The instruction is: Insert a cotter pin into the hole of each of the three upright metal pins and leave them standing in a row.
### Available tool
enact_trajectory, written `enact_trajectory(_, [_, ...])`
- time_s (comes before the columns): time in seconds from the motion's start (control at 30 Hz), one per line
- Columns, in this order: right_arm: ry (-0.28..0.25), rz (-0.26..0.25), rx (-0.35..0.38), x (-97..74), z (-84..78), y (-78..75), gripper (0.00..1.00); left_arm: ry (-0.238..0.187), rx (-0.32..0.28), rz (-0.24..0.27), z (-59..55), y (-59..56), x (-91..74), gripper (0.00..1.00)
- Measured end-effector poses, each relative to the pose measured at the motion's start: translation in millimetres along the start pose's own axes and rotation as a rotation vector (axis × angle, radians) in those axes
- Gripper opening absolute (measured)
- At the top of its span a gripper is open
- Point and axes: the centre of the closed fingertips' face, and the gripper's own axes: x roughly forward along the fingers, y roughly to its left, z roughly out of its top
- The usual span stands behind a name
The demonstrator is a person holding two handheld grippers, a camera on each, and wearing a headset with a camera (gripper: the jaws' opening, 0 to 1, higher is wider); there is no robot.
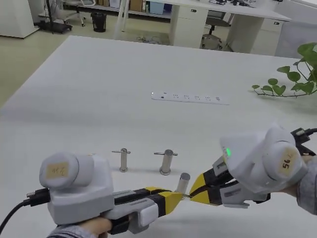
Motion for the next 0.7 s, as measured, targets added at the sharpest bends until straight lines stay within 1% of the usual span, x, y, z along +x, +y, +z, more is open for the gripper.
enact_trajectory(0.17, [-0.008,0.001,-0.014,1.6,5.3,1.4,0.00,0.002,-0.025,-0.011,-1.1,-1.0,0.3,0.03])
enact_trajectory(0.3, [-0.017,0.007,-0.020,3.7,8.8,3.3,0.00,0.010,-0.027,-0.010,-2.7,-1.0,0.8,0.00])
enact_trajectory(0.47, [-0.016,0.009,-0.026,5.5,9.9,4.3,0.00,0.019,-0.025,-0.005,-5.2,0.4,0.3,0.00])
enact_trajectory(0.53, [-0.017,0.010,-0.024,5.7,9.8,4.6,0.00,0.022,-0.017,-0.002,-6.1,0.6,0.0,0.00])
enact_trajectory(0.6, [-0.016,0.008,-0.015,5.8,9.2,4.5,0.00,0.028,-0.006,-0.010,-7.4,-1.0,0.1,0.00])
enact_trajectory(0.63, [-0.016,0.008,-0.012,5.8,9.0,4.5,0.00,0.029,0.019,-0.014,-7.5,-2.1,0.4,0.00])
enact_trajectory(0.7, [-0.018,0.008,0.003,5.3,8.5,4.2,0.00,0.033,0.050,-0.020,-8.4,-3.3,0.8,0.00])
